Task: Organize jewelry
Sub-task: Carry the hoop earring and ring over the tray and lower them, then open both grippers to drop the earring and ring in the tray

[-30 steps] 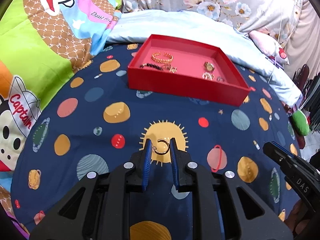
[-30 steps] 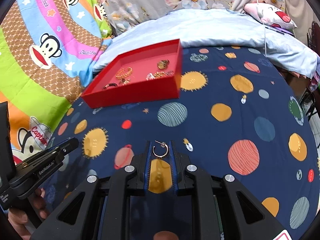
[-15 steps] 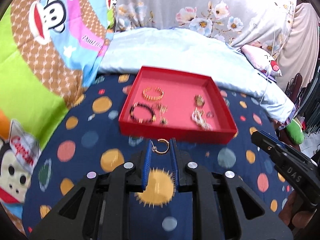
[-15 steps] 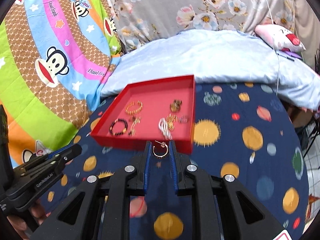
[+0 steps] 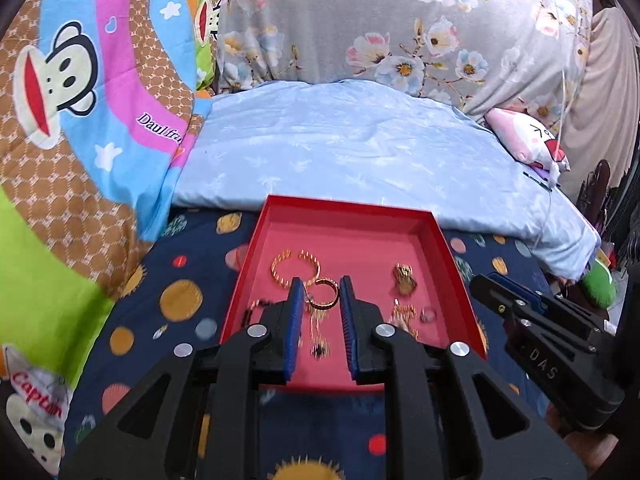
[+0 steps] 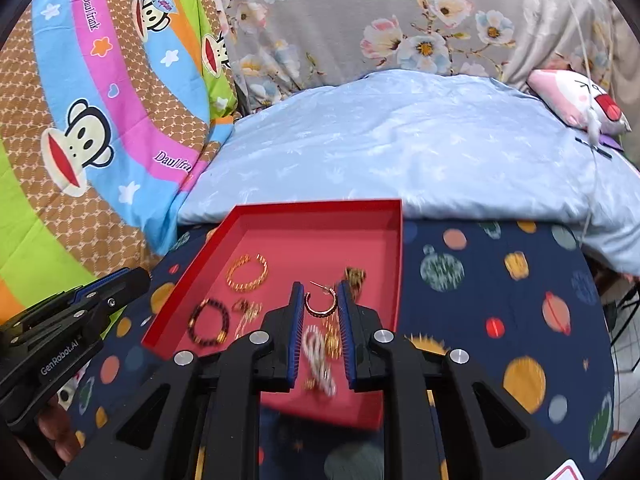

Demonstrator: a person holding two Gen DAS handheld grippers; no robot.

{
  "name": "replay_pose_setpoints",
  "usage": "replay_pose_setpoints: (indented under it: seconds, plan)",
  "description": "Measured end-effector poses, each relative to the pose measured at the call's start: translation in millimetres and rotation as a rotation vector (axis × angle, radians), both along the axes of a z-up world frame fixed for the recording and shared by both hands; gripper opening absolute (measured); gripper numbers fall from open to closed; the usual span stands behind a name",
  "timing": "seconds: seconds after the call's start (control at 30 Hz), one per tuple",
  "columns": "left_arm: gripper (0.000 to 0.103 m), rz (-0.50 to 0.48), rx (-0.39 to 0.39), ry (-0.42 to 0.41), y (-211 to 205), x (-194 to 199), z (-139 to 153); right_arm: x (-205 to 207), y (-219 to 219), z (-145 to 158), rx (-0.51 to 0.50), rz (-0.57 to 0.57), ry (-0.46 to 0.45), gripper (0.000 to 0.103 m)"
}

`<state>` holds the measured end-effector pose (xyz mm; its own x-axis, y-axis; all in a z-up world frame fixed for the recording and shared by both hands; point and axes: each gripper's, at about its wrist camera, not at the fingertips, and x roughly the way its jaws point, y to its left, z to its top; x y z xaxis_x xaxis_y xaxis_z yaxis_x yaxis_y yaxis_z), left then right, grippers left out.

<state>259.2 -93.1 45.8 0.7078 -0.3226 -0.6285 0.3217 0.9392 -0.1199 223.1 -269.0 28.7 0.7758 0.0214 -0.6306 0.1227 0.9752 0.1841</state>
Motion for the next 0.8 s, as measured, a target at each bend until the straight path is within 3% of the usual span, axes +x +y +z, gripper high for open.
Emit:
replay_pose_setpoints:
  seconds: [0.37,0.8]
  plan:
    - [0.018,0.019,0.033,0.007,-24.7,63.0,-12.4,69.8,-8.3,-13.8,0.008,0.026,0.034,0.016]
    - [0.018,0.029,0.059,0.033,-39.8,95.3,-33.0,94.9,-11.1,-33.1,0.035,0.035,0.067,0.016]
